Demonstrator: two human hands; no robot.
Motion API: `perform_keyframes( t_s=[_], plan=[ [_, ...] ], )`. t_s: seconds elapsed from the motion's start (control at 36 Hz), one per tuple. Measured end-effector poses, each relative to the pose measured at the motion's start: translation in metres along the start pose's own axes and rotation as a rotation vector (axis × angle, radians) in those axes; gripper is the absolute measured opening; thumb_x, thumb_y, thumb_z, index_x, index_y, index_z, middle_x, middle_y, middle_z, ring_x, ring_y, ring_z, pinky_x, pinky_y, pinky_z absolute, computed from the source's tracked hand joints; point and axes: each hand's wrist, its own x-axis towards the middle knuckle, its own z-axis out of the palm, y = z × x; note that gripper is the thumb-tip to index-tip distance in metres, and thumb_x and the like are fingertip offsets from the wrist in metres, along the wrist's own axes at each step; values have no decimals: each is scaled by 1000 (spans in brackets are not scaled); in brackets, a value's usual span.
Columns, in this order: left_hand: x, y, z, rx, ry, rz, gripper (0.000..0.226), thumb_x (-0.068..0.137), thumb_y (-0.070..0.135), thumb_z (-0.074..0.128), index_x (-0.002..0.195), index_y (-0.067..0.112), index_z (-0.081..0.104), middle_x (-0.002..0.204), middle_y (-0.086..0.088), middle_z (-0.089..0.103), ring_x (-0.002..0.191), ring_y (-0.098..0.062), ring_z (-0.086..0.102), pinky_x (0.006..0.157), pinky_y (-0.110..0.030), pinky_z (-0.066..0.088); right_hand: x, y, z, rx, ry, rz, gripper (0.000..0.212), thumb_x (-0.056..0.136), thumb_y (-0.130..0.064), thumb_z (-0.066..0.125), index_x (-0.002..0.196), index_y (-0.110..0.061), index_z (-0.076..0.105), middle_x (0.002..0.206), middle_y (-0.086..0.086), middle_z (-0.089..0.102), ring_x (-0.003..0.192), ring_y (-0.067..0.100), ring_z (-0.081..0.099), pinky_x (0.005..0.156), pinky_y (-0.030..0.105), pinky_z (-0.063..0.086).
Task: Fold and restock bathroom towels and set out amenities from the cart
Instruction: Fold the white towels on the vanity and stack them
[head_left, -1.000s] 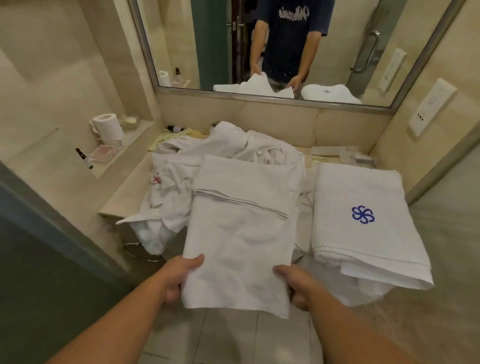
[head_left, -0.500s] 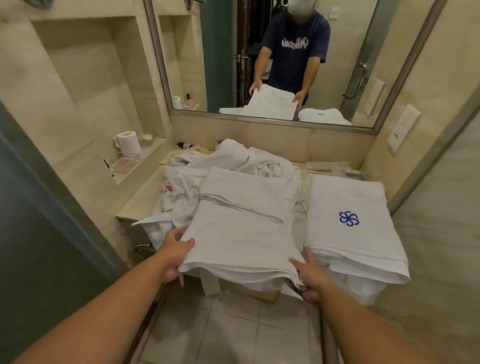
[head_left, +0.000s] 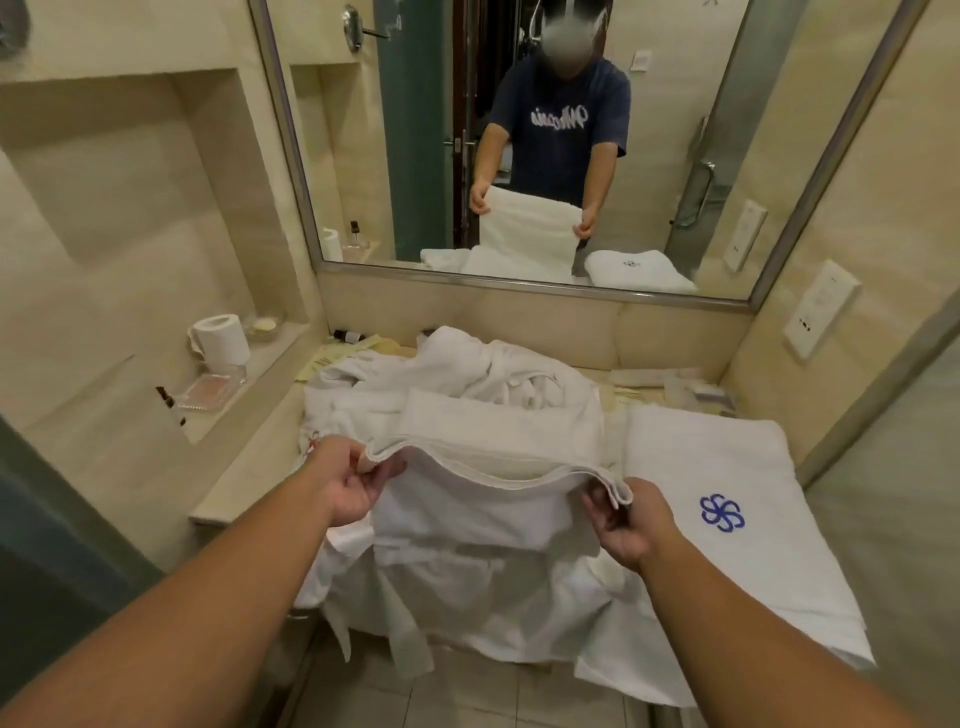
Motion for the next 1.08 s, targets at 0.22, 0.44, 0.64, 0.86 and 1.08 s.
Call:
perform_keyframes(
  t_s=[0.22,0.44,0.64,0.86,1.08],
  plan=[
    [56,64,58,-119,-123,-97,45,96,13,40,127,-18,46,116,-38,67,103,-50,70,94,-52,58,59,-36,64,167,2,-111,35,98,-9,32,112,6,61,100,26,74,94,39,74,81,52,59],
    [137,87,92,90,-17,1,81,81,11,44,159,11,20,121,-33,66,110,-46,66,100,-47,54,131,-60,94,61,103,-74,42,100,-19,39,141,-8,33,123,29,65,110,44,68,107,55,49],
    [197,69,97,952,415,120,33,73,20,66,99,1,59,82,-14,62,69,-30,59,63,-33,47,205,-56,94,-338,199,65,25,97,-20,57,116,-4,55,121,21,63,105,37,65,98,50,53],
    [216,55,75,1035,261,-224,62,81,46,82,123,12,52,110,-10,65,92,-31,67,72,-37,54,249,-50,122,-764,128,118,15,88,-15,64,100,-7,60,97,9,61,79,24,55,75,40,47],
    [216,58,68,892,112,-355,54,74,29,77,121,8,66,105,-20,77,100,-42,73,101,-55,53,244,-27,144,-1249,-19,-6,29,80,-30,81,101,-17,65,105,6,65,81,22,58,60,32,46]
  ],
)
